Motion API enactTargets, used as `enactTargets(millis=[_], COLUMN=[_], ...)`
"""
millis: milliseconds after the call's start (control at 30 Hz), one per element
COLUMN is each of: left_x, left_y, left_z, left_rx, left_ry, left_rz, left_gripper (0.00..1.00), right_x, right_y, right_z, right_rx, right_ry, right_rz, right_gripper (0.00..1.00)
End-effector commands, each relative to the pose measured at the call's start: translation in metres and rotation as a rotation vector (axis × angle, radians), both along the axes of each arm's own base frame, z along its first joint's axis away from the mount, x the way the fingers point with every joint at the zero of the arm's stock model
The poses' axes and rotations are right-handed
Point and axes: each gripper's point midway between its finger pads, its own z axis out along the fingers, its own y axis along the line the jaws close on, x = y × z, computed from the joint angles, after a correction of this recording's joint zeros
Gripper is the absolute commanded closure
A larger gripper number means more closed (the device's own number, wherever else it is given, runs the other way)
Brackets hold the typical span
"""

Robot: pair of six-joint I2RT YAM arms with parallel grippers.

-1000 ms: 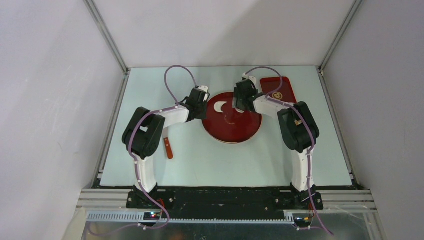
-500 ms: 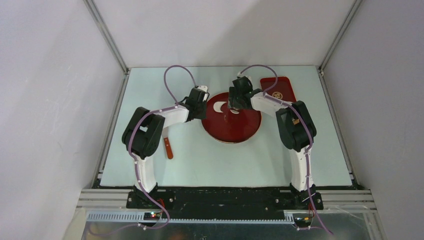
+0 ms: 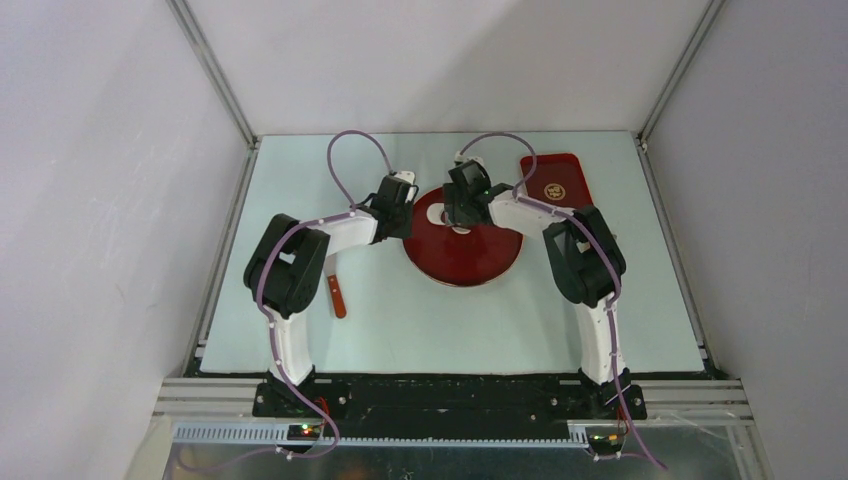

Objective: Roll out the dumpling wrappers from the dough

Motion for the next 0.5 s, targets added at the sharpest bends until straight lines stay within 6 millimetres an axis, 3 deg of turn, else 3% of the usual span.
enactTargets(millis=[0, 167, 467], left_x=[0.012, 0.013, 0.012], left_y=[-0.006, -0.006, -0.005], left_z=[0.012, 0.012, 0.012], left_rx=[-0.035, -0.036, -0.033], left_ry=[-0.031, -0.031, -0.030], left_rz=[0.006, 0.006, 0.008], left_gripper=[0.80, 0.80, 0.80], right_x=[0.022, 0.025, 0.016], right_y=[-0.003, -0.005, -0.013], right_z=[0.049, 0.070, 0.080], right_rx=[0.038, 0.107, 0.200], right_ry=[-0.074, -0.066, -0.024], right_rz=[-0.006, 0.026, 0.132], right_gripper=[1.00, 1.00, 1.00])
